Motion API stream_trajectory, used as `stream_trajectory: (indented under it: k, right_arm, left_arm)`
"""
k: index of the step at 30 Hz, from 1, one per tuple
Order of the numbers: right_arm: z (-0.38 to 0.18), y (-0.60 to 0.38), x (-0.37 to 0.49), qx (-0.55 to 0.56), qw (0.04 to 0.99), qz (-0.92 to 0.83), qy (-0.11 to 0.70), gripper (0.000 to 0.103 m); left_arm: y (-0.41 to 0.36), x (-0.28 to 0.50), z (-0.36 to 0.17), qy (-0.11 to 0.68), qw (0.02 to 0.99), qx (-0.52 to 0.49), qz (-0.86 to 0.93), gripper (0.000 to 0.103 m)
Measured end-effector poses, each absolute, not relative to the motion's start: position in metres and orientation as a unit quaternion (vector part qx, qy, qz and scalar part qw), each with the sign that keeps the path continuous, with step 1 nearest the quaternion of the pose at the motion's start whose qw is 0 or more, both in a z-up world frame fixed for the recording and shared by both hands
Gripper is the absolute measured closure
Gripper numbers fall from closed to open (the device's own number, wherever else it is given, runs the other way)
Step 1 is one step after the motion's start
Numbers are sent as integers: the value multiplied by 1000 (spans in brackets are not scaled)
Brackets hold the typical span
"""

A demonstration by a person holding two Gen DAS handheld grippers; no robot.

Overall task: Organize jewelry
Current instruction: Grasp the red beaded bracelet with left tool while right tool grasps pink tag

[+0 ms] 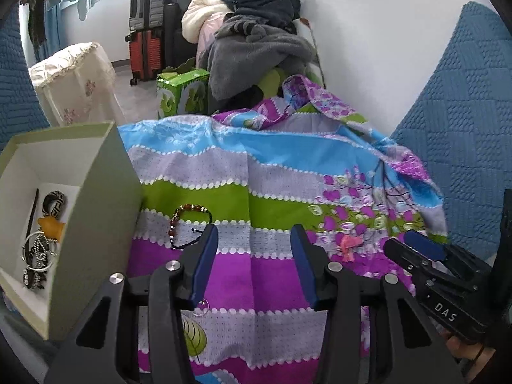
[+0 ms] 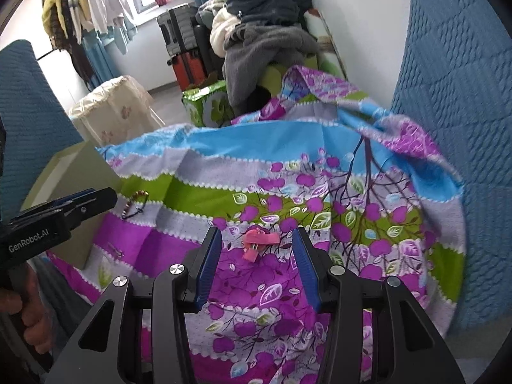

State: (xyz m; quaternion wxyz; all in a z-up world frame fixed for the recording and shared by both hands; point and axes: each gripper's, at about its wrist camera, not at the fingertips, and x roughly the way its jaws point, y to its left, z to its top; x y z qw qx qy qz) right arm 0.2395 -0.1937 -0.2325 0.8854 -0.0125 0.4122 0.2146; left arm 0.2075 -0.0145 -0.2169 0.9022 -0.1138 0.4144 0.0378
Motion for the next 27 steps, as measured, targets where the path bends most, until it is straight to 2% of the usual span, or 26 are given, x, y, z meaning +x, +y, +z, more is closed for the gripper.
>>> stream_trajectory:
  k: [2, 7, 20, 27]
  right_arm:
    - [-240, -192, 246, -14, 882, 217, 419, 59]
    - [-254, -188, 256, -23, 875, 217, 433, 59]
    - [-284, -175, 275, -31, 856, 213, 469, 59]
    - [-292, -166, 278, -46, 853, 213, 474, 59]
  left_arm:
    - [-12, 212, -226, 420, 899, -113, 52, 60]
    - [-4, 226, -247, 438, 889, -112, 69, 62]
    - [17, 243, -275, 455, 880, -98, 95, 63]
    - [20, 249, -284, 466, 876, -92, 86, 77]
